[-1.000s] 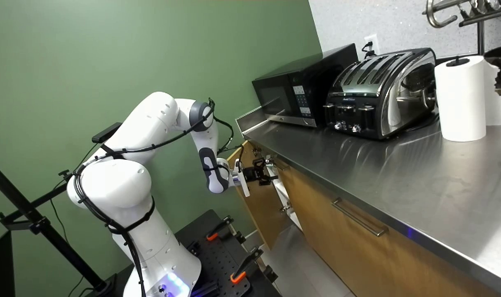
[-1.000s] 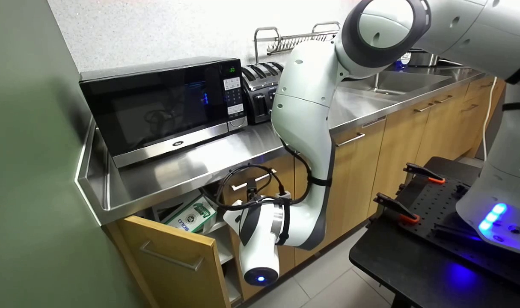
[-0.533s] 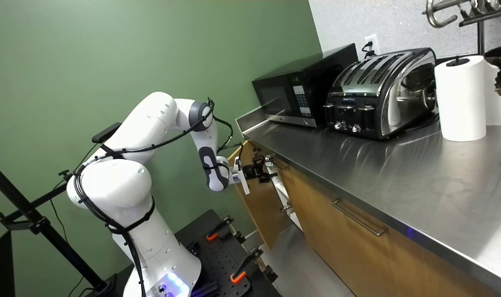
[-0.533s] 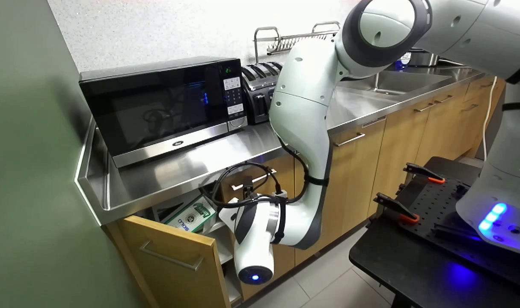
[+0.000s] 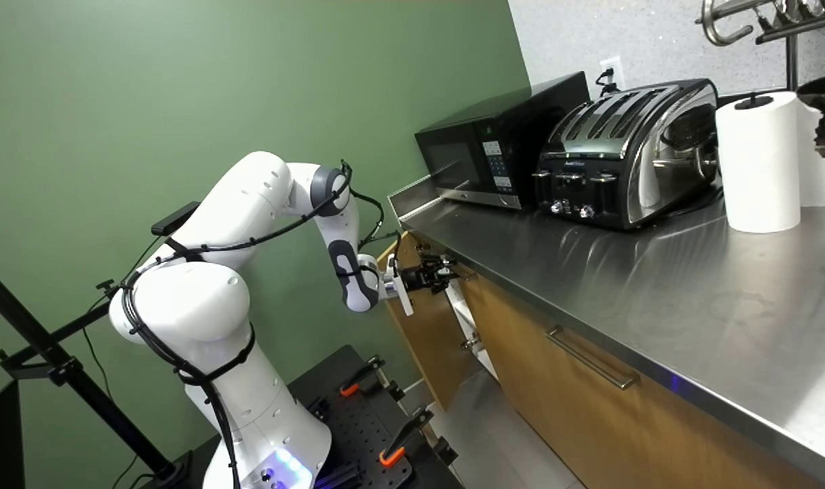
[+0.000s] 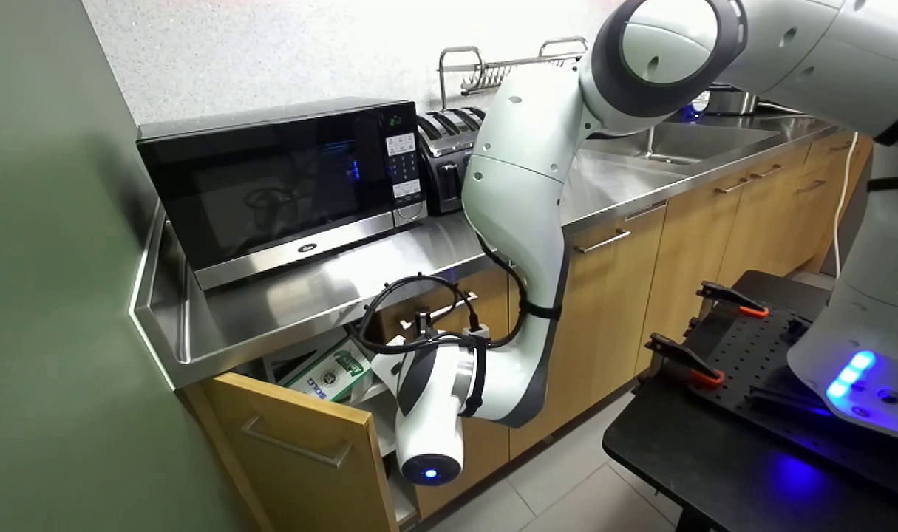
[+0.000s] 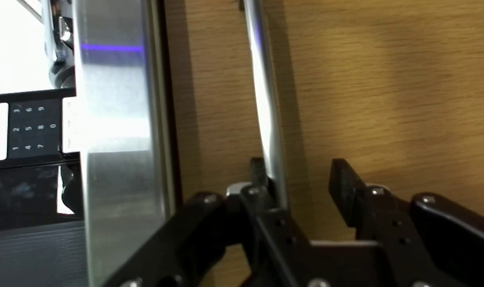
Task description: Open the right door of the cabinet on the left
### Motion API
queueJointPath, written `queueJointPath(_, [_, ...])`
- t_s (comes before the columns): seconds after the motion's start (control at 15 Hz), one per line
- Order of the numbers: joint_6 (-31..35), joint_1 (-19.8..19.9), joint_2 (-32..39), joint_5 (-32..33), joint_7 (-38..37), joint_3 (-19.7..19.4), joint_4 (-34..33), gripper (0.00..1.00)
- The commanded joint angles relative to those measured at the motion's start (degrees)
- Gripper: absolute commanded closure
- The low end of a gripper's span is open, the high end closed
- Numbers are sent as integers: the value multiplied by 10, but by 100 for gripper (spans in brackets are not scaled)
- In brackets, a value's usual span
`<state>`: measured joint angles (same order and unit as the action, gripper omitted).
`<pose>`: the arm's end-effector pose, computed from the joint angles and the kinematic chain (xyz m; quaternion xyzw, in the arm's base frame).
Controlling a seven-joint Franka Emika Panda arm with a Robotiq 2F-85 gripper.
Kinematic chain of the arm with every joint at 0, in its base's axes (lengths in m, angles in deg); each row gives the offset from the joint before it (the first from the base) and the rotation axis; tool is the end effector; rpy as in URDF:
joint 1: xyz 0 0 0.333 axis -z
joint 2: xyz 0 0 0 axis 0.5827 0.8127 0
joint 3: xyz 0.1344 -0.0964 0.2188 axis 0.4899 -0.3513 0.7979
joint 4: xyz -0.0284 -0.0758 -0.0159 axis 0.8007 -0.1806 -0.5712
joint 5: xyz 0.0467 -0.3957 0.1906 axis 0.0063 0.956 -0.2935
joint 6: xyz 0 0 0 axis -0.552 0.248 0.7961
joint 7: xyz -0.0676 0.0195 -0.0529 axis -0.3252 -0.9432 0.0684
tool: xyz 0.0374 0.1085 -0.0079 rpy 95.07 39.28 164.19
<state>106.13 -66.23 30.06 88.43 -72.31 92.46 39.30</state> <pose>0.4273 0.3755 -0.0843 0.6773 0.3158 0.3216 0.5815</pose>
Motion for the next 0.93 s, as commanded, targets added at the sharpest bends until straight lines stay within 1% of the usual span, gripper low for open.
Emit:
queueJointPath(0.0, [-8, -11, -11, 2, 14, -7, 5, 86])
queueJointPath(0.07, [-13, -11, -14, 1, 14, -6, 9, 93])
queueJointPath(0.13, [-19, -11, -15, 0, 14, -6, 11, 98])
queueJointPath(0.2, [-23, -11, -18, -1, 14, -5, 15, 100])
queueJointPath(0.27, [-25, -10, -20, -2, 18, -5, 17, 100])
queueJointPath(0.33, [-27, -10, -21, -4, 20, -5, 22, 97])
queueJointPath(0.67, [-43, -18, -26, -11, 14, 1, 66, 97])
queueJointPath(0.87, [-50, -13, -39, -9, 3, 9, 105, 97])
